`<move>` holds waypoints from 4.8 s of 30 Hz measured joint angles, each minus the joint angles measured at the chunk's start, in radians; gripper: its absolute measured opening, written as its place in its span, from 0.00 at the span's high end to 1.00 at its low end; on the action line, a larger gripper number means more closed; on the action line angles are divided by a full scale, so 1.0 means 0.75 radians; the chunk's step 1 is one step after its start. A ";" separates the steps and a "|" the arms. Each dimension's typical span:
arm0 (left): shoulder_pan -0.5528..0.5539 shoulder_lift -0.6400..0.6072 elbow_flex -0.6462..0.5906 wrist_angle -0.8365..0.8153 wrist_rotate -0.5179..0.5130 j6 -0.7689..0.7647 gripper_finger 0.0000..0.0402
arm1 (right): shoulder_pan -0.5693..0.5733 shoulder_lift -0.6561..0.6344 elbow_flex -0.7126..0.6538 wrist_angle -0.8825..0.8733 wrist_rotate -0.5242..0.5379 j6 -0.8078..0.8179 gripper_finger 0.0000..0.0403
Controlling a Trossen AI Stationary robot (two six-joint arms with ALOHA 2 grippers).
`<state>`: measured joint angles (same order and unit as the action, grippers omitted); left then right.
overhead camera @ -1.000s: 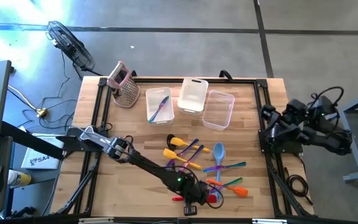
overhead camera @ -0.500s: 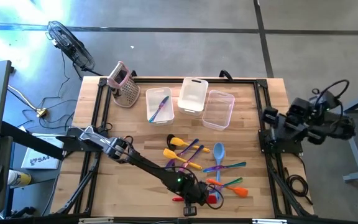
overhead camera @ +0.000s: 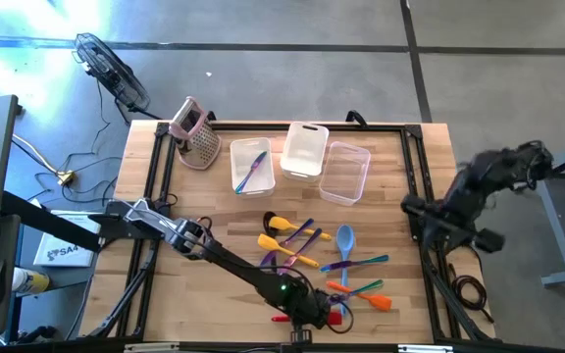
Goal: Pick & Place Kitchen Items
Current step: Put the red spatula into the transparent bin
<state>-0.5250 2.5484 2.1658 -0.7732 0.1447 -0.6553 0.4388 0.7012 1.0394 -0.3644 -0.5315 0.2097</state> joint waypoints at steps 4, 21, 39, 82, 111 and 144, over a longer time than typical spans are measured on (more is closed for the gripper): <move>-0.001 0.000 0.000 0.006 -0.003 -0.012 1.00 | 0.144 0.031 0.032 -0.294 0.393 -0.109 0.76; -0.005 0.000 0.001 0.008 0.003 0.024 1.00 | 0.832 0.471 0.032 -0.593 1.301 0.332 0.90; -0.035 0.000 0.002 -0.006 0.004 0.118 1.00 | 0.921 0.936 0.032 -0.506 1.473 0.726 0.99; -0.064 -0.026 0.002 -0.028 -0.195 0.206 1.00 | 0.680 1.373 0.027 0.335 0.985 0.937 0.42; -0.061 -0.026 0.000 -0.017 -0.239 0.165 1.00 | 0.880 1.662 -0.116 0.654 1.642 1.371 0.42; -0.062 -0.026 0.001 0.006 -0.314 0.173 1.00 | 0.773 1.785 -0.118 0.986 1.493 1.144 0.87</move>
<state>-0.5716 2.5290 2.1663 -0.7684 -0.0905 -0.5258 1.0183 2.0399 0.9508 0.3748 0.5880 1.0679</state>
